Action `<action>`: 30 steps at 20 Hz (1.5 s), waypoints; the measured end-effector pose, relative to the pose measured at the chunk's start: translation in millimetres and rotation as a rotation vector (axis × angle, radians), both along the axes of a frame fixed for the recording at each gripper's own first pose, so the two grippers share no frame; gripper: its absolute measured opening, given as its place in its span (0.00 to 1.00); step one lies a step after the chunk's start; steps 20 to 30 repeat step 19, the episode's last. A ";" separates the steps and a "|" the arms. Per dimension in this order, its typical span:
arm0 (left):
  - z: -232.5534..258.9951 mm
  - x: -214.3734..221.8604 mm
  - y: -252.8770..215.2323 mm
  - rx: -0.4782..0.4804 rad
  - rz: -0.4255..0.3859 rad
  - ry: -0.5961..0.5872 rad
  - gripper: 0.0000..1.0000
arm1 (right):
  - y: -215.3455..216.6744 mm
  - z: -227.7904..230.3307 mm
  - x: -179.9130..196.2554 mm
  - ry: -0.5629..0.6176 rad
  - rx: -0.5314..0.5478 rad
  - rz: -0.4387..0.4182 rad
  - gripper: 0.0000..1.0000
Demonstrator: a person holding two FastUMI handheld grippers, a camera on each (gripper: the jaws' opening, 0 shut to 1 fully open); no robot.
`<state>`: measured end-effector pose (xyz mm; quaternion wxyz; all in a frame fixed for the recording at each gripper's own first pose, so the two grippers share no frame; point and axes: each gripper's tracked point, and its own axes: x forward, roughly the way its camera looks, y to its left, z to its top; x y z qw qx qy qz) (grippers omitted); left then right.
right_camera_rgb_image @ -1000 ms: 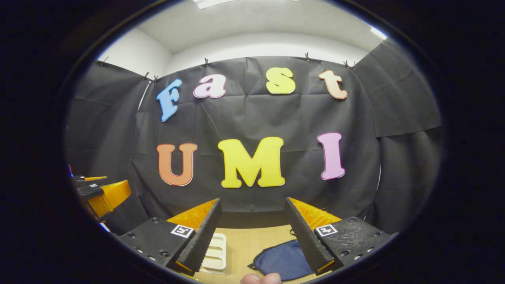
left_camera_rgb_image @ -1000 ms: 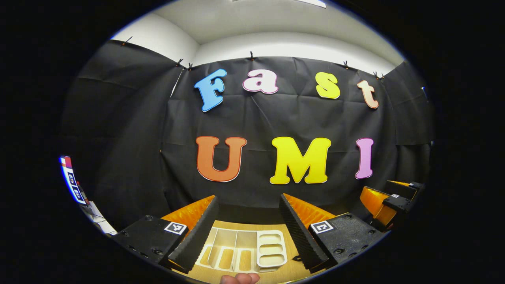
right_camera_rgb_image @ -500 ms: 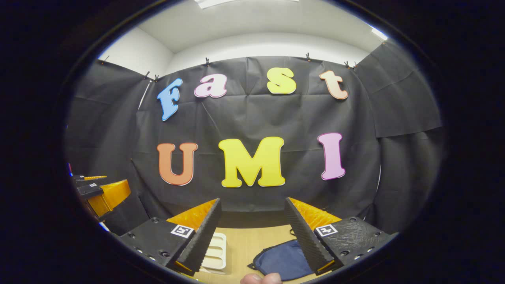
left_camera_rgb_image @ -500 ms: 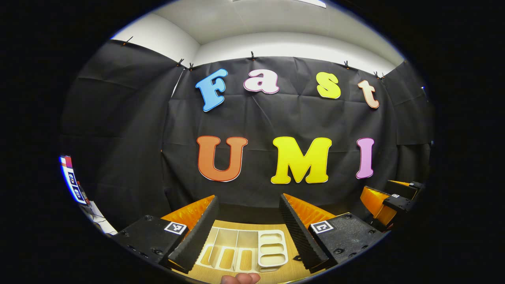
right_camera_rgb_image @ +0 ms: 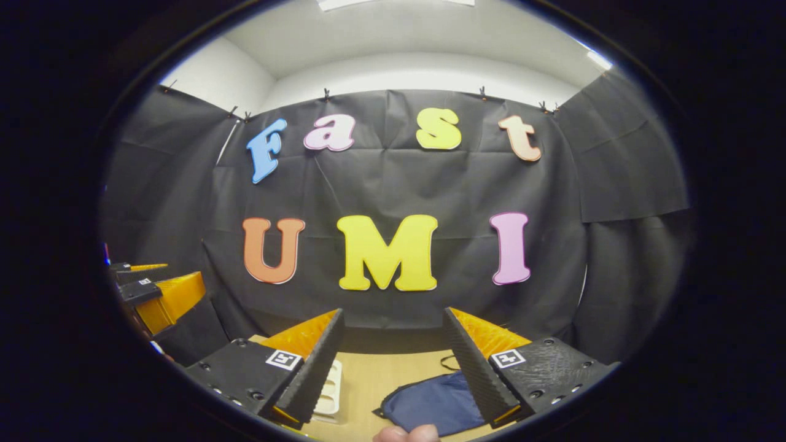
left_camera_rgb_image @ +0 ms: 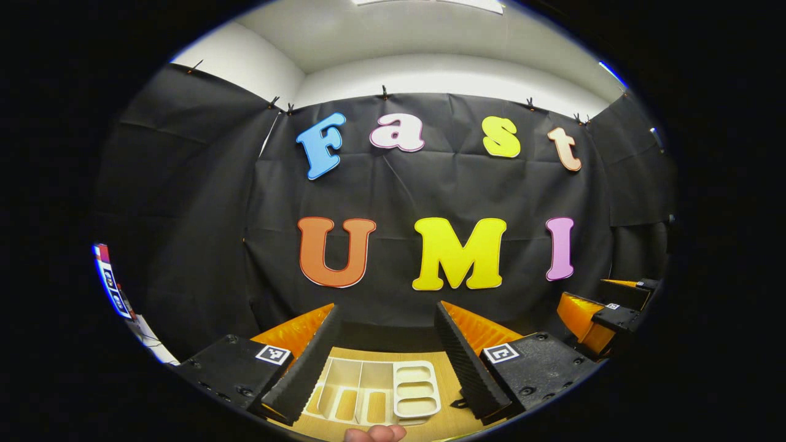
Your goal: Open the schoolbag, grab two books from the bookshelf and put them into the schoolbag.
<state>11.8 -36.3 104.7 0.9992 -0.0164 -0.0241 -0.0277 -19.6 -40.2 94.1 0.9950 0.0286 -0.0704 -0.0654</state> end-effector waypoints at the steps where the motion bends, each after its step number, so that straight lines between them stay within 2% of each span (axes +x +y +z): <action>1: 1.5 -0.9 -4.4 0.001 0.004 -0.004 0.98 | -3.2 0.6 0.3 -0.001 0.004 0.004 0.93; 7: 13.9 -19.5 -53.5 0.030 0.038 -0.023 0.98 | -54.1 4.5 -10.7 -0.019 0.019 0.037 0.97; 11: 18.3 -39.0 -118.8 0.042 0.074 -0.039 0.98 | -129.3 3.1 -24.3 -0.035 0.013 0.062 0.95; 13: 21.9 -50.8 -158.4 0.036 0.085 -0.043 0.98 | -172.3 -0.4 -33.3 -0.031 0.011 0.075 0.98; 15: 21.7 -65.8 -197.4 0.028 0.089 -0.034 0.97 | -210.5 7.1 -40.0 -0.038 0.024 0.090 0.95; 19: 22.6 -86.7 -248.9 0.041 0.110 -0.008 0.98 | -270.6 -4.2 -48.5 -0.033 0.048 0.102 0.96; 30: 22.6 -86.7 -248.9 0.041 0.110 -0.008 0.98 | -270.6 -4.2 -48.5 -0.033 0.048 0.102 0.96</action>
